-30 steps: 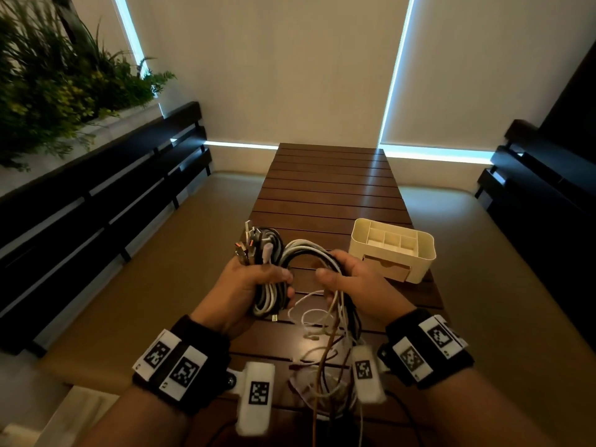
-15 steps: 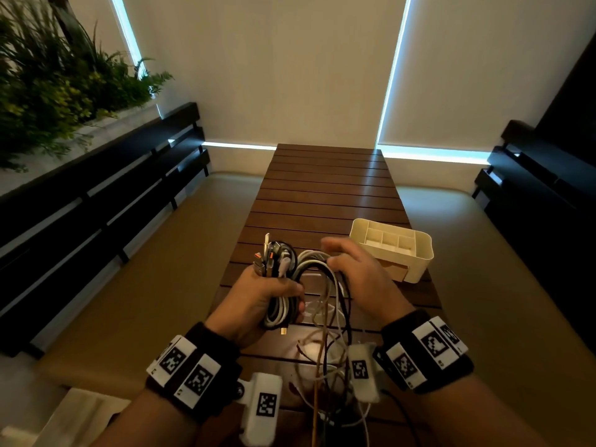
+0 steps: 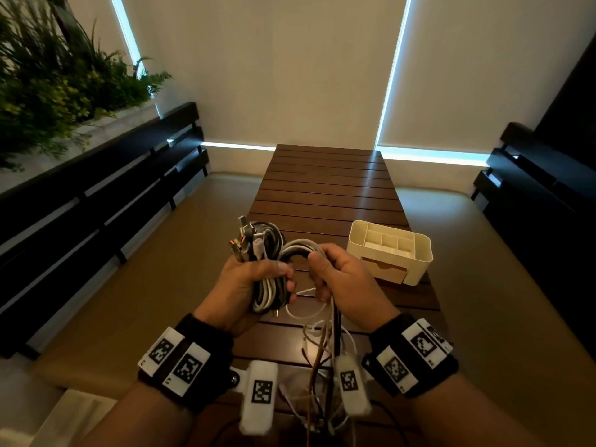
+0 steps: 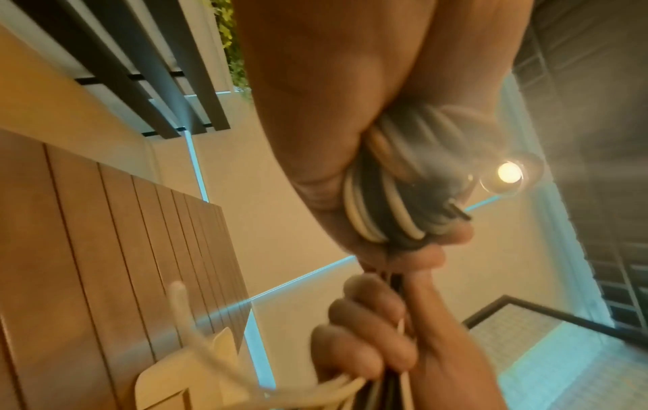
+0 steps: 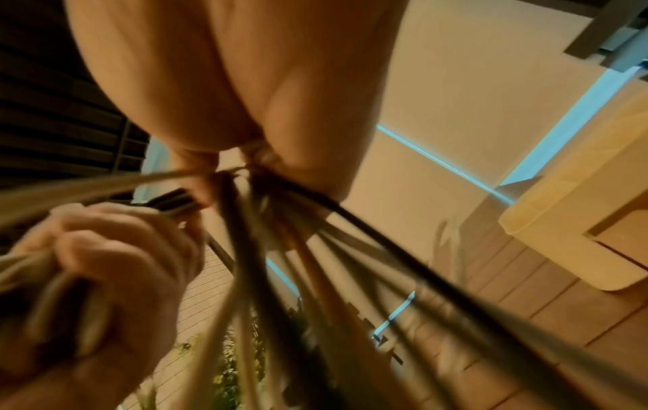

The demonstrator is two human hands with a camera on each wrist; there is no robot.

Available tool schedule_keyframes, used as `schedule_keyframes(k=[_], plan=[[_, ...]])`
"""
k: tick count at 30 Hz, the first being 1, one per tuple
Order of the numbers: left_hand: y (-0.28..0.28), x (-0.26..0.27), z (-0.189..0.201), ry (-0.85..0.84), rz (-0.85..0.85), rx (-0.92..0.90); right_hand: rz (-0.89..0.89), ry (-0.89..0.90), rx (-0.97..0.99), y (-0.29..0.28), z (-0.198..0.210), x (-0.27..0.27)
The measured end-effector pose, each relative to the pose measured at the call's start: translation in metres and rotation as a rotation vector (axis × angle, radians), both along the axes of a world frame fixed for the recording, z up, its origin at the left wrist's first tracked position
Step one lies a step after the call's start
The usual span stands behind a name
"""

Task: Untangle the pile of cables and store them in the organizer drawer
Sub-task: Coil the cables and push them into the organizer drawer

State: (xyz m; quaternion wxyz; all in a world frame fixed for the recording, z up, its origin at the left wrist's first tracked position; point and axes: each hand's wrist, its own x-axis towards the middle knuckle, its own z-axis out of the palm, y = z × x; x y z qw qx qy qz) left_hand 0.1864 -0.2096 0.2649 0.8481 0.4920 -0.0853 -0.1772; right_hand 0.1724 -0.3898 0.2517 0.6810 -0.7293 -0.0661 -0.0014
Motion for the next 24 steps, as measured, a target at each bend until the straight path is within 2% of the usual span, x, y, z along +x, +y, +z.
schedule_keyframes(k=[4, 9, 13, 18, 24], plan=[[-0.010, -0.005, -0.006, -0.024, 0.046, 0.045, -0.136, -0.065, -0.030, 0.011, 0.003, 0.001], [-0.019, -0.008, -0.012, -0.064, -0.013, 0.087, -0.120, -0.001, 0.094, 0.018, 0.013, -0.005], [-0.021, -0.008, -0.012, -0.091, -0.026, 0.097, -0.171, -0.016, 0.006, 0.021, 0.016, -0.005], [-0.025, -0.005, -0.006, -0.158, 0.011, 0.167, -0.264, -0.133, -0.148, 0.023, 0.014, -0.007], [-0.029, -0.011, -0.009, -0.145, 0.022, 0.132, -0.300, -0.178, -0.136, 0.021, 0.007, -0.001]])
